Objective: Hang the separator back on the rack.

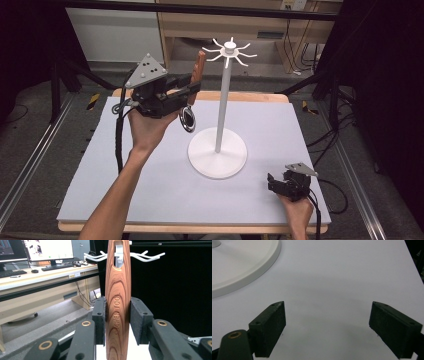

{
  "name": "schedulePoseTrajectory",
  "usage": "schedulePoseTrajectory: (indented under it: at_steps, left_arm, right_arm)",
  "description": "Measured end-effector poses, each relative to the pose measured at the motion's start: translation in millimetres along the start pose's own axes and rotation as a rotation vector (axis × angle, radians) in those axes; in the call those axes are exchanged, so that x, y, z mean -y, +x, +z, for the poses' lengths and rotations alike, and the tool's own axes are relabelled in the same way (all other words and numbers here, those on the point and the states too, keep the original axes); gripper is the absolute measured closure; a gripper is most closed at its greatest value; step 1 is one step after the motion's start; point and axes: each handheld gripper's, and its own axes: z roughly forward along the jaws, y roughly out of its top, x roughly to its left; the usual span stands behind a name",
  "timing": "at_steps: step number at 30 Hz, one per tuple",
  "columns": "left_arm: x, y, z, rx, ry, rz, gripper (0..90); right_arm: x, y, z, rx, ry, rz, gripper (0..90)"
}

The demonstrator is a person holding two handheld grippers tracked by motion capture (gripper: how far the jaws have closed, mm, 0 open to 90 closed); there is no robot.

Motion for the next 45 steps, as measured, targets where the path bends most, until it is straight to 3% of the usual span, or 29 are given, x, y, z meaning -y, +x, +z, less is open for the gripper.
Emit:
schedulePoseTrajectory:
  at_steps: [22, 38, 45]
  left_arm:
    - [-4.6, -3.0, 17.7, 0.006, 0.021, -0.001, 67.1]
    - [1.6, -4.7, 29.8, 0.011, 0.036, -0.006, 67.0]
    - [7.1, -3.1, 32.4, 0.020, 0.019, -0.015, 67.0]
  right_arm:
    - [0.0, -0.5, -0.4, -0.001, -0.005, -0.005, 14.7]
    - [-0.1, 0.2, -0.5, -0.003, -0.005, -0.003, 14.6]
    - [-0.1, 0.6, -0.5, -0.004, -0.005, -0.003, 14.7]
